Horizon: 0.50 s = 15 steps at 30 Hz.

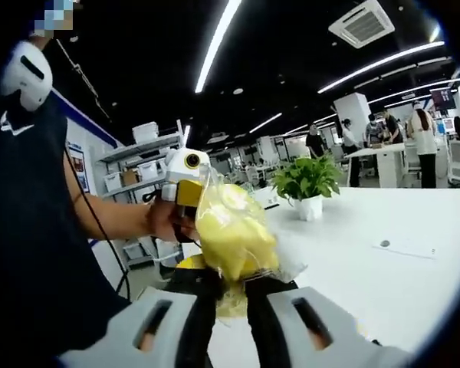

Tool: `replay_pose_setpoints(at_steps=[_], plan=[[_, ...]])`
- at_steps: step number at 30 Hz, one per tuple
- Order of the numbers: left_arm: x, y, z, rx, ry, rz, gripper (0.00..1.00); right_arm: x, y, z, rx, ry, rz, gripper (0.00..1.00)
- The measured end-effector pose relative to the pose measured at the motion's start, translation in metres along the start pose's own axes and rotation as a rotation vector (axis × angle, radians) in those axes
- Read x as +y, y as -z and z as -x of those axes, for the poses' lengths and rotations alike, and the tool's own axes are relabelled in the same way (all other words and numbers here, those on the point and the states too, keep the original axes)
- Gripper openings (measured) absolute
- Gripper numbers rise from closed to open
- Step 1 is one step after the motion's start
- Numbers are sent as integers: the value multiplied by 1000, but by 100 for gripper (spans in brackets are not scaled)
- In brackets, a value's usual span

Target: Compare the silicone blocks by pressing each to a similar depth, holding the contact briefly, and releasing to observe deformation and rebound differences across the visible hardness samples.

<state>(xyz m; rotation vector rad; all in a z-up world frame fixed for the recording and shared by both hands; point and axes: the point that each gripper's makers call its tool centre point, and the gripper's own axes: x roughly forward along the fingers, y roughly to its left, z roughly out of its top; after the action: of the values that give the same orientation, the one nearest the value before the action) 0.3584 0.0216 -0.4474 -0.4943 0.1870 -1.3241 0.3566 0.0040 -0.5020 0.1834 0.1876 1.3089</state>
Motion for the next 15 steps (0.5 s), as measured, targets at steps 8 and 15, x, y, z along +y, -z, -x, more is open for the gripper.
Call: replay_pose_setpoints(at_steps=[8, 15], plan=[[4, 0, 8, -16, -27, 13, 0, -13, -9, 0, -88, 73, -45, 97], [21, 6, 11, -13, -101, 27, 0, -21, -10, 5, -90, 107, -45, 97]])
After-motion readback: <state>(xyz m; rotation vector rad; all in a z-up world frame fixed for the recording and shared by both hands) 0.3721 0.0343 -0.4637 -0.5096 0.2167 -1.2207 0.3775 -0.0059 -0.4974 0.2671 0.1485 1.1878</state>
